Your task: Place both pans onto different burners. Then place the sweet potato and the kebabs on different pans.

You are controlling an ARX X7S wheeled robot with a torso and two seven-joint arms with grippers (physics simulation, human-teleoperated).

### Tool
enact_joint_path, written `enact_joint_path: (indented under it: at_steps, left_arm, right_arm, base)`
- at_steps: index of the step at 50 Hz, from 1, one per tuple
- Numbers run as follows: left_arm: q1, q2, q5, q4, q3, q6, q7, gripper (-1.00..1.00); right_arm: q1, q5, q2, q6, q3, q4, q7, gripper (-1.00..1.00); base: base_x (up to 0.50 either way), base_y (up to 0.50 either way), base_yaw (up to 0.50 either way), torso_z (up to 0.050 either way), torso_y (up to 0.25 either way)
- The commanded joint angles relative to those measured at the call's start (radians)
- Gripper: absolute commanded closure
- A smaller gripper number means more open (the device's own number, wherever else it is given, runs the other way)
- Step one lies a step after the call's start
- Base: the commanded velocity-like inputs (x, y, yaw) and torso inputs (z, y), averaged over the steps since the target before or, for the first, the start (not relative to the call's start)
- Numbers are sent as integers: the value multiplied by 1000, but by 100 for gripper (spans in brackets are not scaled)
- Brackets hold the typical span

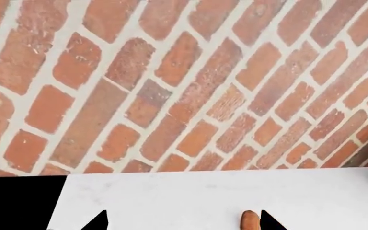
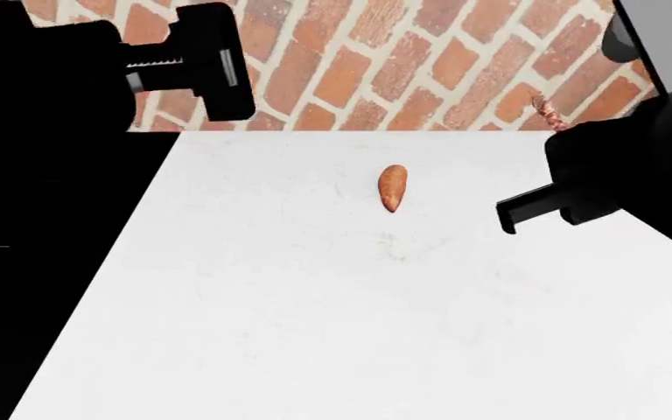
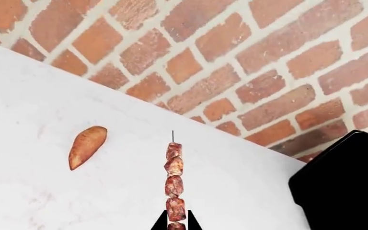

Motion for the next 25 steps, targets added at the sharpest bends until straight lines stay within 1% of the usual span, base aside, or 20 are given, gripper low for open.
enact_joint_path:
  at_steps: [1, 7, 15, 20, 25]
  left_arm:
    - [-22, 179, 116, -147, 68, 4, 68, -100]
    - [-5, 243, 182, -213, 112, 0, 113, -100]
    - [37, 320, 268, -290, 187, -17, 186, -100]
    - [13, 389, 326, -368, 246, -52, 227, -100]
    - [13, 456, 379, -413, 285, -52, 259, -100]
  right_arm:
    - [116, 89, 27, 32, 8, 6, 44, 100]
    - [135, 92, 44, 34, 23, 2, 31, 100]
    - [212, 142, 45, 50, 25, 12, 54, 100]
    - [214, 138, 50, 47, 30, 5, 46, 100]
    - [209, 135, 68, 44, 33, -9, 38, 100]
  base:
    - [0, 0, 0, 0, 0]
    - [0, 0, 0, 0, 0]
    - [0, 0, 0, 0, 0]
    - [0, 0, 0, 0, 0]
    - [0, 0, 0, 0, 0]
